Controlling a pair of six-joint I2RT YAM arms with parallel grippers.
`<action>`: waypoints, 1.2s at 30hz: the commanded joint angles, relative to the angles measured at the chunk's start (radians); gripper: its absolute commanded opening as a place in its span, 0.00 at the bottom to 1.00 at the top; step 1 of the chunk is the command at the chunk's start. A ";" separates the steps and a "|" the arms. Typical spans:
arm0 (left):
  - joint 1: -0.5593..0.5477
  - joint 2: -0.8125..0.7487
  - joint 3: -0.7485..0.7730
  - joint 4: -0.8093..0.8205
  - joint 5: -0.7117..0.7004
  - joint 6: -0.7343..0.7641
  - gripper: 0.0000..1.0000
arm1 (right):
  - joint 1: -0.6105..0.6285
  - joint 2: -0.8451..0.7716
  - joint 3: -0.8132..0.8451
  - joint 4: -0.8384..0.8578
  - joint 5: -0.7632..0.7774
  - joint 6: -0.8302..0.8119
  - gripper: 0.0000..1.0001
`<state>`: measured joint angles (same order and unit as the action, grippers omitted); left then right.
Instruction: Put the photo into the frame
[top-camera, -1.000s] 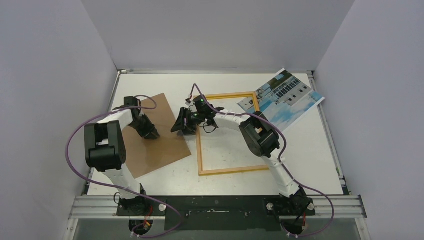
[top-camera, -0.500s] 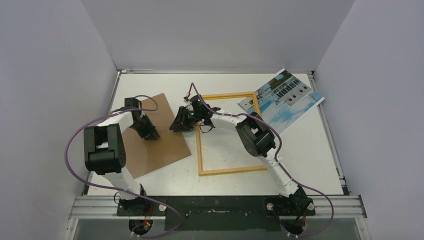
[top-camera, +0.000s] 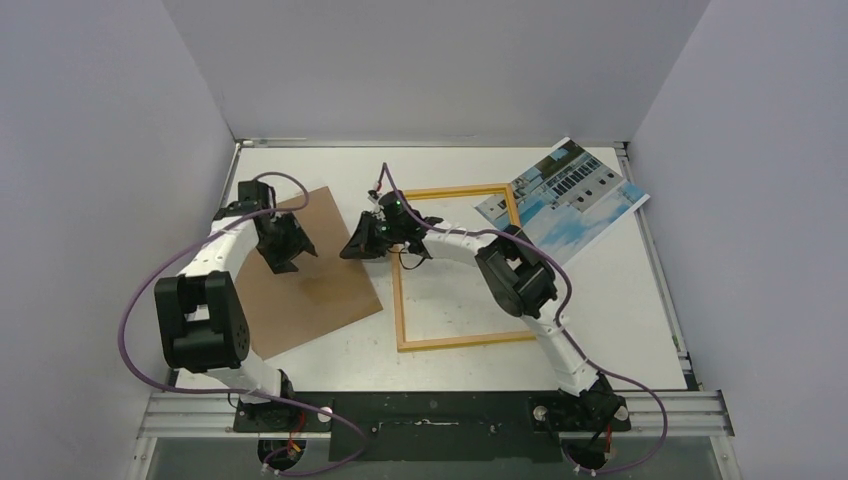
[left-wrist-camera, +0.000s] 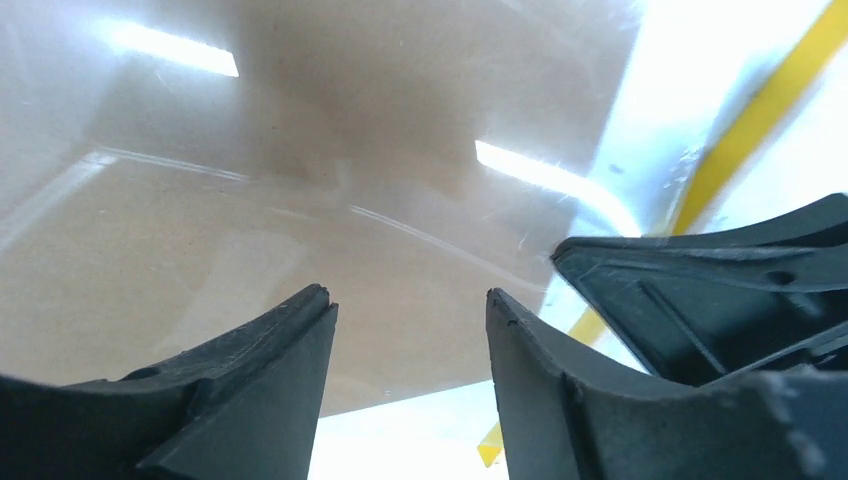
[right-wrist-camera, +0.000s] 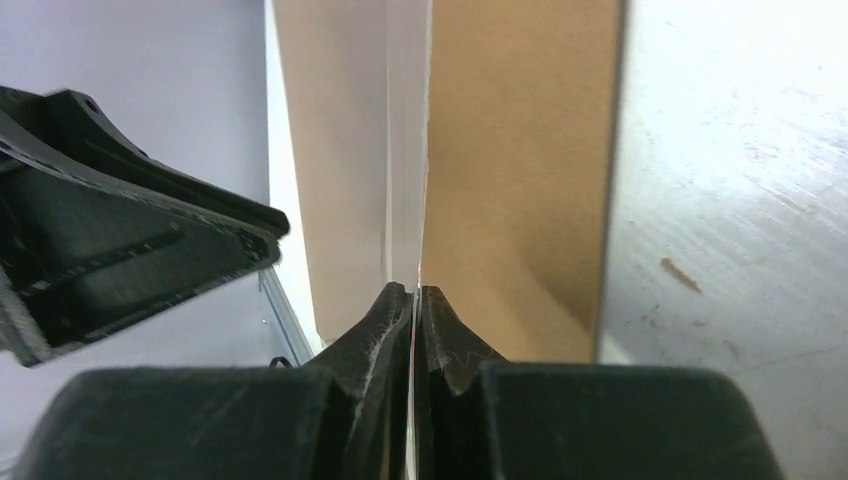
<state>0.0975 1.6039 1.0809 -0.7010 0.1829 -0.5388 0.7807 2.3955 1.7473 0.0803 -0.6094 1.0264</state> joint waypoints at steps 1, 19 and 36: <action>0.005 -0.071 0.144 -0.094 -0.023 0.009 0.59 | -0.006 -0.150 0.013 0.004 0.048 -0.083 0.00; 0.122 -0.115 0.492 -0.179 0.119 -0.074 0.79 | -0.177 -0.457 0.043 -0.132 0.040 0.021 0.00; 0.031 -0.102 0.191 0.084 0.251 -0.142 0.78 | -0.463 -0.688 0.070 -0.496 0.178 -0.189 0.00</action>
<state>0.1970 1.5131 1.3090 -0.7185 0.4038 -0.6743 0.3832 1.8252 1.7798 -0.3336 -0.5175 0.9329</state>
